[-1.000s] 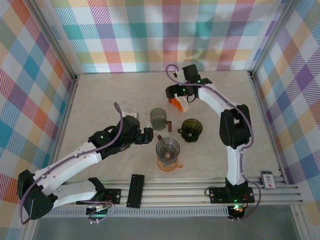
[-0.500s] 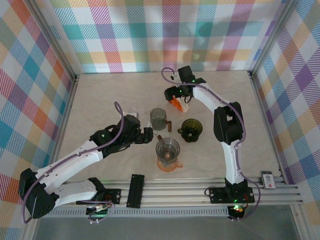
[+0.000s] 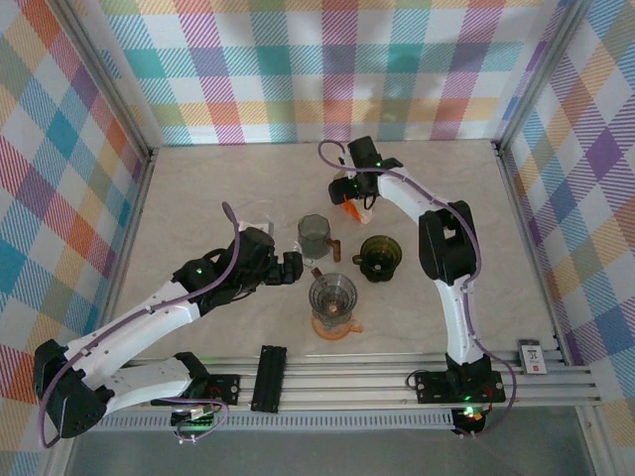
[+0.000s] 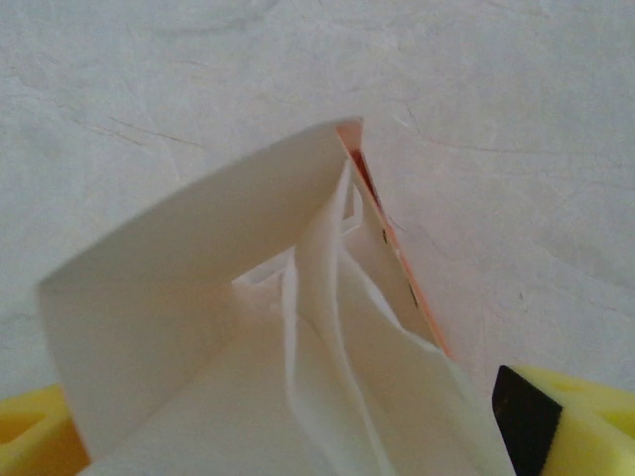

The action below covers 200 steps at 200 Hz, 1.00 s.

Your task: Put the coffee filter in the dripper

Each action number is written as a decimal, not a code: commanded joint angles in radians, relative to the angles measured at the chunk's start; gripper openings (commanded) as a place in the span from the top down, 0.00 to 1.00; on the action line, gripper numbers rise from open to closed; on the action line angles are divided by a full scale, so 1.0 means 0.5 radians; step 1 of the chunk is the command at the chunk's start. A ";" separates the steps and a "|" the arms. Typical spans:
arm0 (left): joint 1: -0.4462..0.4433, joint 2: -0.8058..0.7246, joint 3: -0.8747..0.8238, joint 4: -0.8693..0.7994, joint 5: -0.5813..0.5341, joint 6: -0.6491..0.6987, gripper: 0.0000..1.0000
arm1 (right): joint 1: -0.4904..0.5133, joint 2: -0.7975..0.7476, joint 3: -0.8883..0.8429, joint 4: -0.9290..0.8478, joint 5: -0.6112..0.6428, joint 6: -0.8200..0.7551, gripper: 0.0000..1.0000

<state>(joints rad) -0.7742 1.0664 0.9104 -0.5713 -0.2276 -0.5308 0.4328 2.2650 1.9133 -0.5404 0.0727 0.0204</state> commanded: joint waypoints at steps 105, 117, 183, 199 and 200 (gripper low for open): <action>0.027 -0.025 0.011 -0.032 -0.008 -0.031 0.00 | -0.019 0.000 -0.020 -0.111 0.379 0.198 0.41; 0.027 -0.026 0.012 -0.033 -0.008 -0.033 0.00 | -0.043 -0.029 -0.061 -0.096 0.385 0.203 0.41; 0.029 -0.015 0.011 -0.021 -0.002 -0.041 0.00 | -0.188 -0.187 -0.298 -0.041 0.406 0.211 0.42; 0.027 -0.002 0.014 -0.014 0.007 -0.043 0.00 | -0.220 -0.207 -0.339 -0.025 0.398 0.210 0.42; 0.027 -0.003 0.014 -0.014 0.007 -0.044 0.00 | -0.221 -0.210 -0.340 -0.026 0.396 0.210 0.42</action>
<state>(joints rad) -0.7685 1.0664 0.9104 -0.5732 -0.2276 -0.5346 0.3439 2.2112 1.7763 -0.5610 0.2554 0.1127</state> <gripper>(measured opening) 0.999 0.580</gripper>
